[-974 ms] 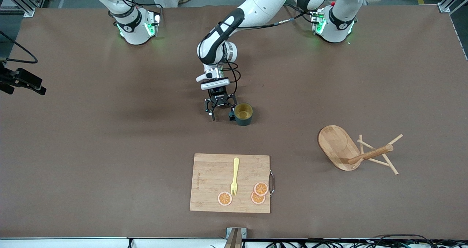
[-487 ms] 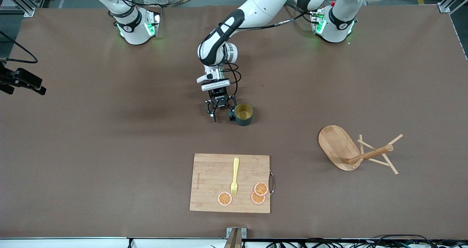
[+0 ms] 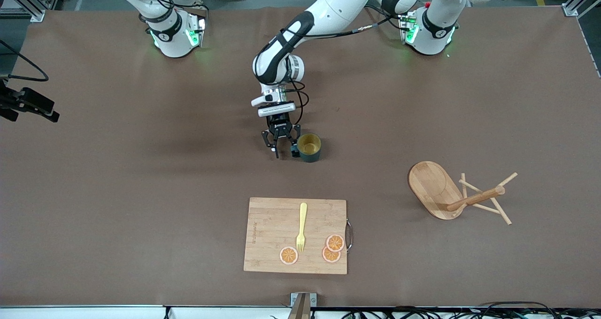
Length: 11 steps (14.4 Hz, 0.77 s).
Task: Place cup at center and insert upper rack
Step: 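Lower the left gripper onto the mug handle and close it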
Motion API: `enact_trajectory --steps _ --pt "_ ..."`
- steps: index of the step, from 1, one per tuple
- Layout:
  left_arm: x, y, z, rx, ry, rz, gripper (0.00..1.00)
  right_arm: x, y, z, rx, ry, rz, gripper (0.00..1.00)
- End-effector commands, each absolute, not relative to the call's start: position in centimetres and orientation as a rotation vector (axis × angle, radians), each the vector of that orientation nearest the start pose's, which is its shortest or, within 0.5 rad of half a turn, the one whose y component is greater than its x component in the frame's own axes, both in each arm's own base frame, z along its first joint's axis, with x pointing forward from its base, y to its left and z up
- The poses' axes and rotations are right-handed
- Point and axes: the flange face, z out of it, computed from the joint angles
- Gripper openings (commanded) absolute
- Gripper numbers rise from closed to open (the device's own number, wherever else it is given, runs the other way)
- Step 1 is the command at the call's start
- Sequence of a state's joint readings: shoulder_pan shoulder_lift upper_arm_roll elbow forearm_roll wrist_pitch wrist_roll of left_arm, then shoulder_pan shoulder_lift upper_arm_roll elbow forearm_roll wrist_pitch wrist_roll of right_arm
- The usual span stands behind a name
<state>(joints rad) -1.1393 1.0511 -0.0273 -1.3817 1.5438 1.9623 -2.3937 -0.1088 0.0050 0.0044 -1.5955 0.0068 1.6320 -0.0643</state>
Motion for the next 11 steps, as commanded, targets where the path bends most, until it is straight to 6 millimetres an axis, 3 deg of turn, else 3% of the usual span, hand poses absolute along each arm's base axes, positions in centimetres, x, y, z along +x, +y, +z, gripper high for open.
enact_trajectory --steps 1,7,11 --pt "34.3 -62.4 8.3 -2.476 -0.218 -1.798 0.45 55.2 -5.6 61.8 -3.147 0.048 -0.055 1.0" --pt "34.3 -62.4 8.3 -2.477 -0.221 -1.795 0.04 55.2 -5.7 61.8 -3.149 0.048 -0.057 1.0" --pt "34.6 -63.0 10.1 -2.481 -0.223 -1.787 0.0 55.2 -5.7 61.8 -3.149 0.046 -0.057 1.0"
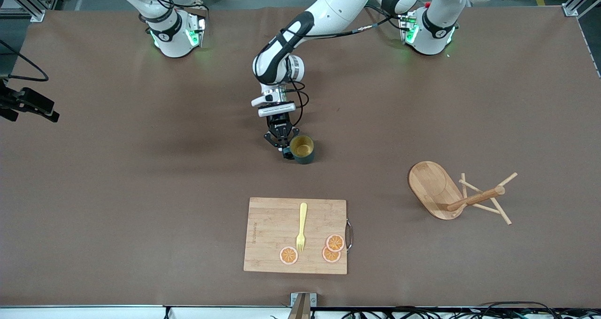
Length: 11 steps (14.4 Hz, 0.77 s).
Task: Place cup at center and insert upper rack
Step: 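Lower the left gripper onto the mug handle and close it, then lift the mug by its handle and carry it to the wooden rack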
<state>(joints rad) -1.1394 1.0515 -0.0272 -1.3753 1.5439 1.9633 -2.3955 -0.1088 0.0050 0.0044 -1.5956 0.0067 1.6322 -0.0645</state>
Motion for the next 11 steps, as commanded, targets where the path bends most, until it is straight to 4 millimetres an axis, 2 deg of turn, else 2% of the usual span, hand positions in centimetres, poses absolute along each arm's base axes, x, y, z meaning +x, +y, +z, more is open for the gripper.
enact_trajectory --steps 1,3,7,8,9,11 --pt "34.9 -63.3 11.3 -2.483 -0.225 -1.777 0.0 55.2 -5.7 61.8 -3.149 0.048 -0.057 1.0" --pt "35.4 -63.6 13.6 -2.515 -0.251 -1.689 0.0 55.2 -5.6 61.9 -3.149 0.046 -0.06 1.0" --pt "36.4 -64.6 20.8 -2.644 -0.4 -1.524 0.0 55.3 -5.3 61.8 -3.148 0.041 -0.055 1.0" --pt "37.4 -64.3 22.4 -2.664 -0.453 -1.51 0.0 55.3 -5.1 61.7 -3.148 0.034 -0.052 1.0" --pt "37.9 -64.4 24.5 -2.697 -0.508 -1.501 0.0 55.3 -4.9 61.8 -3.149 0.029 -0.06 1.0" --pt "39.7 -63.9 30.9 -2.805 -0.72 -1.413 0.0 55.3 -4.9 61.7 -3.148 0.033 -0.055 1.0"
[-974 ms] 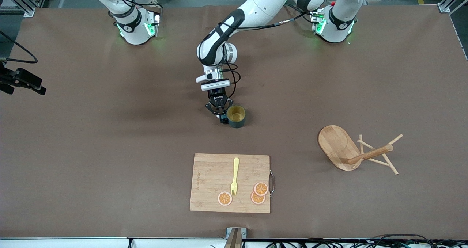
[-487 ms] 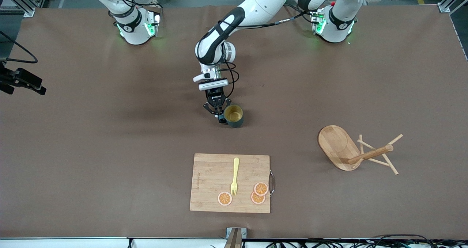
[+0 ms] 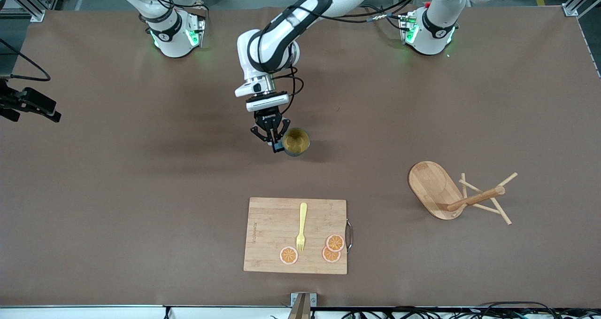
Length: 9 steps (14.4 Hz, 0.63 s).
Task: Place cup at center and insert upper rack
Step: 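Lift the mug by its handle and carry it to the wooden rack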
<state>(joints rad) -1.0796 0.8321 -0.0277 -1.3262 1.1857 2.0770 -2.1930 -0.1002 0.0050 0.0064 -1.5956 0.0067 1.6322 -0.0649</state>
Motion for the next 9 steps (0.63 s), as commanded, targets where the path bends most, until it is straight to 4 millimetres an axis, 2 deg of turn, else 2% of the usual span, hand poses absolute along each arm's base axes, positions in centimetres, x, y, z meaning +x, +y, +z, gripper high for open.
enact_trajectory --steps 1,2,4,8,9 --pt "40.7 -63.4 34.0 -2.847 -0.808 -1.38 0.0 55.3 -4.9 61.8 -3.148 0.038 -0.057 1.0" --pt "41.2 -62.9 36.7 -2.893 -0.895 -1.306 0.0 55.3 -4.9 61.8 -3.147 0.043 -0.06 1.0" --pt "43.5 -60.6 41.2 -2.936 -1.141 -1.1 0.0 55.3 -4.9 61.7 -3.145 0.051 -0.055 1.0" --pt "47.4 -56.2 46.3 -2.941 -1.538 -0.752 0.0 55.1 -4.8 61.7 -3.144 0.048 -0.036 1.0" --pt "49.3 -54.0 48.4 -2.92 -1.658 -0.698 0.0 55.0 -4.8 61.8 -3.144 0.048 -0.031 1.0"
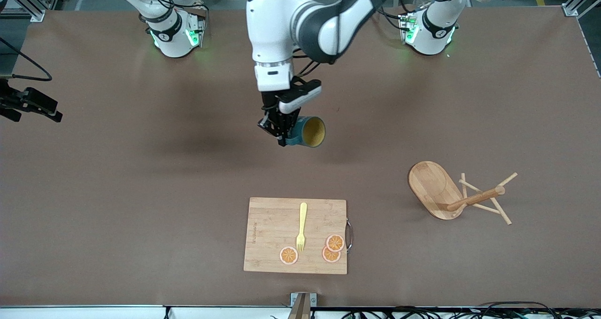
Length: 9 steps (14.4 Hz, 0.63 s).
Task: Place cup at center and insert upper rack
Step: 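Lift the mug by its handle and carry it to the wooden rack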
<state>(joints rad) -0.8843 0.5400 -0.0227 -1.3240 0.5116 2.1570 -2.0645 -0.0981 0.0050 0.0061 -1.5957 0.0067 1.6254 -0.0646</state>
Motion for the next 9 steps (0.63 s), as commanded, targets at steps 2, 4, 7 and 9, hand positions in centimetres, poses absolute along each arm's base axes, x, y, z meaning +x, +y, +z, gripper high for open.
enact_trajectory --steps 2,4,7,9 --pt "52.1 -50.5 51.1 -2.888 -1.851 -0.601 0.0 55.0 -4.7 61.8 -3.146 0.043 -0.031 1.0" --pt "54.6 -46.7 53.6 -2.838 -2.008 -0.546 0.0 55.0 -4.9 61.7 -3.146 0.048 -0.031 1.0" --pt "57.5 -41.4 56.2 -2.82 -2.151 -0.371 0.0 55.1 -4.8 61.7 -3.146 0.043 -0.033 1.0" --pt "58.6 -38.3 56.1 -2.805 -2.188 -0.267 0.0 55.1 -4.8 61.7 -3.146 0.046 -0.033 1.0"
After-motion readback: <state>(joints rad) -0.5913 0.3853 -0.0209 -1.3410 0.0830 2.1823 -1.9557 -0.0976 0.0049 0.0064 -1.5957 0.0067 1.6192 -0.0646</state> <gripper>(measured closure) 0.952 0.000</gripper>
